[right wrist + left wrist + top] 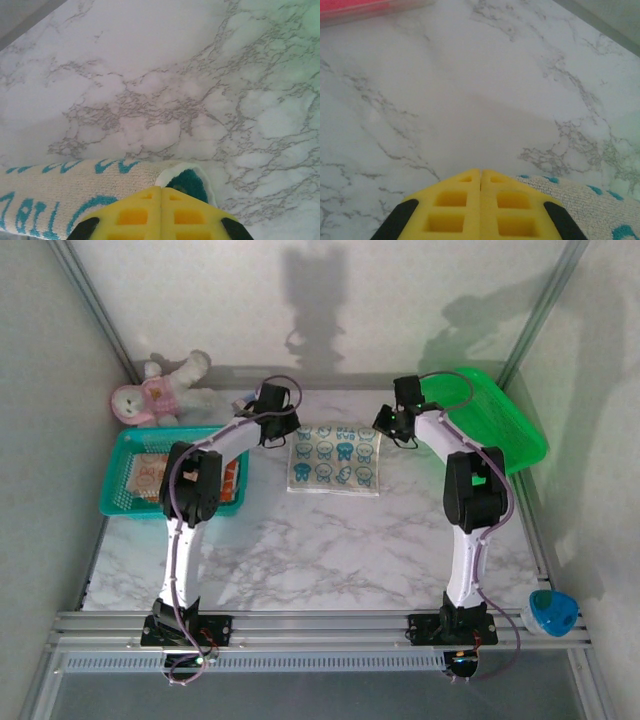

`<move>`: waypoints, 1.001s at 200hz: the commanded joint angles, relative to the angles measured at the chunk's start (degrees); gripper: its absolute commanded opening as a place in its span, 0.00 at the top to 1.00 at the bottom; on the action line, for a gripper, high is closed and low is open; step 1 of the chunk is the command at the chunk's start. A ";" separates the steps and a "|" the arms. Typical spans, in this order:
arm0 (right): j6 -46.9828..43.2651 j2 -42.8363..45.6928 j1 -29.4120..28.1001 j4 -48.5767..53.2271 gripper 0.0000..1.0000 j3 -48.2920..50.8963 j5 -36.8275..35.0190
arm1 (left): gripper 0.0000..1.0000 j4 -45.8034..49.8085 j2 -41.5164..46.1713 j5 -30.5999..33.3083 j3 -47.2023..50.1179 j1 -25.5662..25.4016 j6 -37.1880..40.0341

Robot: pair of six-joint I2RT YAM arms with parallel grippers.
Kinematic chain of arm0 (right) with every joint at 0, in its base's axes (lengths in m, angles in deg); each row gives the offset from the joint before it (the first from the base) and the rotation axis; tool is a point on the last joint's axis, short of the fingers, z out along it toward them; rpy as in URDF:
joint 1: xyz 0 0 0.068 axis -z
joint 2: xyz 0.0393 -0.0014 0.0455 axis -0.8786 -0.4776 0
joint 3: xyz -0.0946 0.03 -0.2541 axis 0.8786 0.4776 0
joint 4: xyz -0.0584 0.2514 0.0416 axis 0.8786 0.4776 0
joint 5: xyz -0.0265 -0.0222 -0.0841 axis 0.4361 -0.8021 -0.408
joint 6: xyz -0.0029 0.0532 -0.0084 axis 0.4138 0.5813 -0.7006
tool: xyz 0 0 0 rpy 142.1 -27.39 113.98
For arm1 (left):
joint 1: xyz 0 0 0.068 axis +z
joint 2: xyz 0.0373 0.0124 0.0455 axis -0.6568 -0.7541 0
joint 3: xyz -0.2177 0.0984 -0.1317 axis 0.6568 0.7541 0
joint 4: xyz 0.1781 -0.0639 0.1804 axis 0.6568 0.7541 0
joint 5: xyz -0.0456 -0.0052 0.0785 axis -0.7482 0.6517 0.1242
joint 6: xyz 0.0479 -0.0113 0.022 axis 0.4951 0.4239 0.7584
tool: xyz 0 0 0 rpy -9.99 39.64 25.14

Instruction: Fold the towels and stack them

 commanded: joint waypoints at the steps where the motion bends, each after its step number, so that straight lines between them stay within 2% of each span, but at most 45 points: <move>1: -0.89 3.32 0.06 -2.07 1.00 2.48 0.46 | 1.00 -7.29 4.96 0.41 4.58 -0.24 -0.12; 94: -1.73 9.16 -0.90 -5.55 1.00 12.02 1.25 | 1.00 -20.96 15.02 1.56 22.03 -1.99 -2.29; 200: -1.73 16.66 -2.41 -8.48 1.00 24.19 0.72 | 1.00 -27.50 24.43 5.47 37.72 -4.83 -3.81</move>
